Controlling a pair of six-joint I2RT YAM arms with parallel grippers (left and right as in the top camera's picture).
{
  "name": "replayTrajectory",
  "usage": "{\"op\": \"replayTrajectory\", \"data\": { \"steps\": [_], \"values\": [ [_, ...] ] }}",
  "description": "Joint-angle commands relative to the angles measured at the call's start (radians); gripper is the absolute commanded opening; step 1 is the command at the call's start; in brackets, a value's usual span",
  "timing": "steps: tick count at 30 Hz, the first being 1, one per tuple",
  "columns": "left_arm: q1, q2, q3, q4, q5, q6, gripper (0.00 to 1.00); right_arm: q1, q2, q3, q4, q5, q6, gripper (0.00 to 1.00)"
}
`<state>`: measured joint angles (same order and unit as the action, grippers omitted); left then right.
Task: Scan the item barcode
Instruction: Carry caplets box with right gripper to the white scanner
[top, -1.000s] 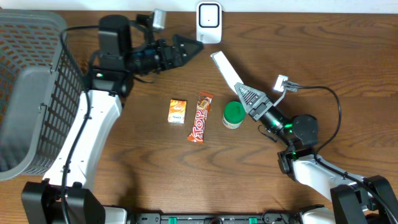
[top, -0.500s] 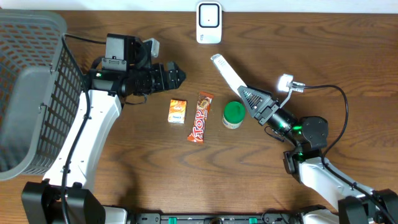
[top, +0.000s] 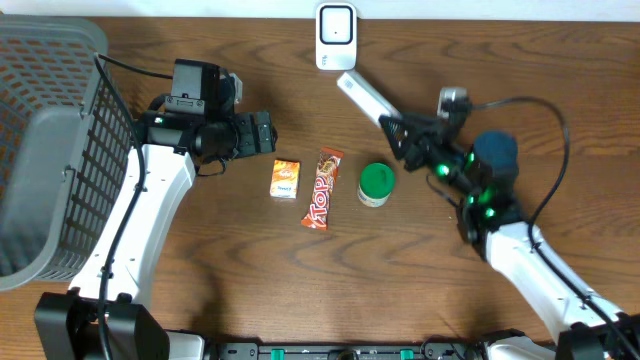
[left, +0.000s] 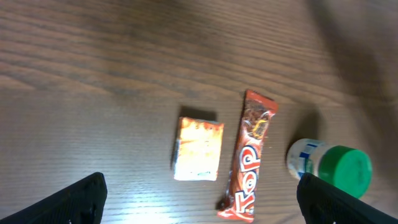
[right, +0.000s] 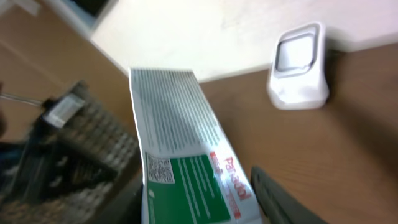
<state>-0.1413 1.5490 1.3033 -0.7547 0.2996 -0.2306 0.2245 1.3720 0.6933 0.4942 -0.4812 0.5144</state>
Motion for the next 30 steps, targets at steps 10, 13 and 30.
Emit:
{"op": "replayTrajectory", "data": {
  "steps": [10,13,30],
  "values": [
    [0.0,-0.01,0.01,-0.004,-0.04,0.016,0.98,0.061,0.171,0.389,-0.227,0.52,-0.621,0.43],
    [0.0,-0.01,0.01,-0.004,-0.04,0.016,0.98,0.1,0.253,0.459,-0.23,0.629,-0.747,0.42],
    [0.0,-0.01,0.01,-0.004,-0.04,0.016,0.98,0.227,0.632,0.718,-0.077,1.041,-1.447,0.39]
  ]
}}
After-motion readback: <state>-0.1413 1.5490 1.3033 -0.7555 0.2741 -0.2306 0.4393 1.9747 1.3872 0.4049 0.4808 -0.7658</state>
